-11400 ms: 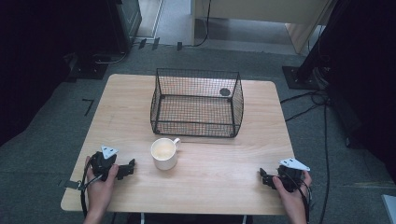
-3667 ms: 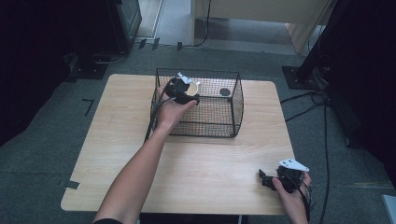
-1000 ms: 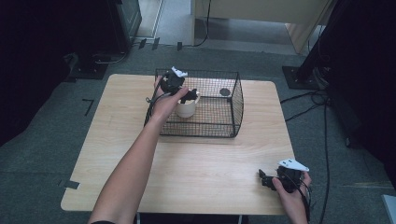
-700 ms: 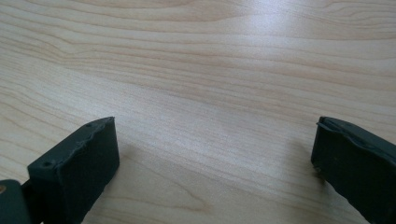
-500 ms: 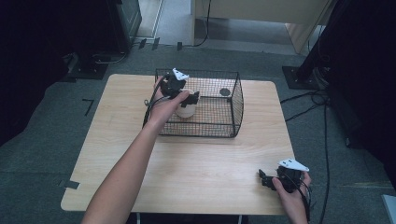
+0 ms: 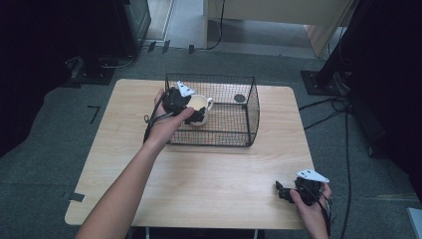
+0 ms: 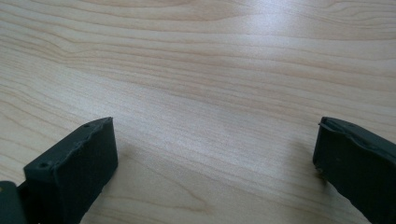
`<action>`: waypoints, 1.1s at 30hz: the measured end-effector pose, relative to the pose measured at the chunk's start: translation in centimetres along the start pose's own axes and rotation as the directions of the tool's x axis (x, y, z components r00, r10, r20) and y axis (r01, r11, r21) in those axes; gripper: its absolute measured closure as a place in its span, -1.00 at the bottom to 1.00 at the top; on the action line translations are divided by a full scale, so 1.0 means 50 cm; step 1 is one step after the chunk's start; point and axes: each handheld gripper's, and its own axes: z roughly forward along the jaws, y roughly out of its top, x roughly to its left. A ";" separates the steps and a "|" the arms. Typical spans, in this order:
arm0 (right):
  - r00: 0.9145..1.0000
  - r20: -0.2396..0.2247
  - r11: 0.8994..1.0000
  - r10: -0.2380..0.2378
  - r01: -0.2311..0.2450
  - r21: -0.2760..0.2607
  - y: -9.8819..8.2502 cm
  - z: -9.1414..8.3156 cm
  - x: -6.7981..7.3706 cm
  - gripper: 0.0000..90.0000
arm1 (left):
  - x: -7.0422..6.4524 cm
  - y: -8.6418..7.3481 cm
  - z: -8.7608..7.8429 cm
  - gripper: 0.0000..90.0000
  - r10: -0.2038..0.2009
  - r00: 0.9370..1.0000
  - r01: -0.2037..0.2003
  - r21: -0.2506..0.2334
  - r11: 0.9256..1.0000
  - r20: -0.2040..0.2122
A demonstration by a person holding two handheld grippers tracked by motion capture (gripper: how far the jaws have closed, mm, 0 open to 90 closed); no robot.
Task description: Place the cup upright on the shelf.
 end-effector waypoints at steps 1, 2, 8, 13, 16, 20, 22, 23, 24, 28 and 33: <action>1.000 0.000 1.000 0.000 0.000 0.000 0.000 0.000 0.000 -1.00 | 0.000 -0.007 -0.005 -0.94 -0.004 1.000 0.004 -0.003 1.000 -0.006; 1.000 0.000 1.000 0.000 0.000 0.000 0.000 0.000 0.000 -1.00 | 0.001 -0.012 -0.009 -0.94 -0.007 1.000 0.007 -0.005 1.000 -0.003; 1.000 0.000 1.000 0.000 0.000 0.000 0.000 0.000 0.000 -1.00 | -0.001 -0.048 -0.035 -0.94 -0.005 1.000 0.005 -0.014 1.000 0.006; 1.000 0.000 1.000 -0.001 0.001 0.001 0.000 0.000 0.000 -1.00 | -0.008 -0.078 -0.056 -0.94 0.019 1.000 -0.019 -0.024 1.000 -0.007; 1.000 0.000 1.000 -0.001 0.001 0.001 0.000 0.000 0.000 -1.00 | -0.008 -0.092 -0.070 -0.94 0.023 1.000 -0.023 -0.033 0.999 -0.008; 1.000 0.000 1.000 -0.001 0.001 0.000 0.000 0.000 0.000 -1.00 | -0.007 -0.114 -0.093 -0.94 0.014 1.000 -0.013 -0.042 0.999 0.009; 1.000 0.000 1.000 0.000 0.000 0.001 0.000 0.000 0.000 -1.00 | -0.007 -0.125 -0.106 -0.95 0.000 1.000 0.001 -0.049 0.999 0.030; 1.000 0.000 1.000 -0.001 0.001 0.000 0.000 0.000 0.000 -1.00 | -0.007 -0.130 -0.112 -0.95 -0.006 0.999 0.008 -0.052 0.999 0.037; 1.000 0.000 1.000 -0.001 0.001 0.000 0.000 0.000 0.000 -1.00 | -0.008 -0.136 -0.118 -0.95 -0.004 0.999 0.006 -0.048 0.999 0.035; 1.000 0.000 1.000 -0.001 0.001 0.001 0.000 0.000 0.000 -1.00 | -0.008 -0.161 -0.136 -0.96 0.004 1.000 -0.003 -0.054 0.999 0.019; 1.000 0.000 1.000 -0.001 0.001 0.001 0.000 0.000 0.000 -1.00 | -0.005 -0.188 -0.148 -0.96 -0.015 1.000 0.016 -0.046 0.999 0.024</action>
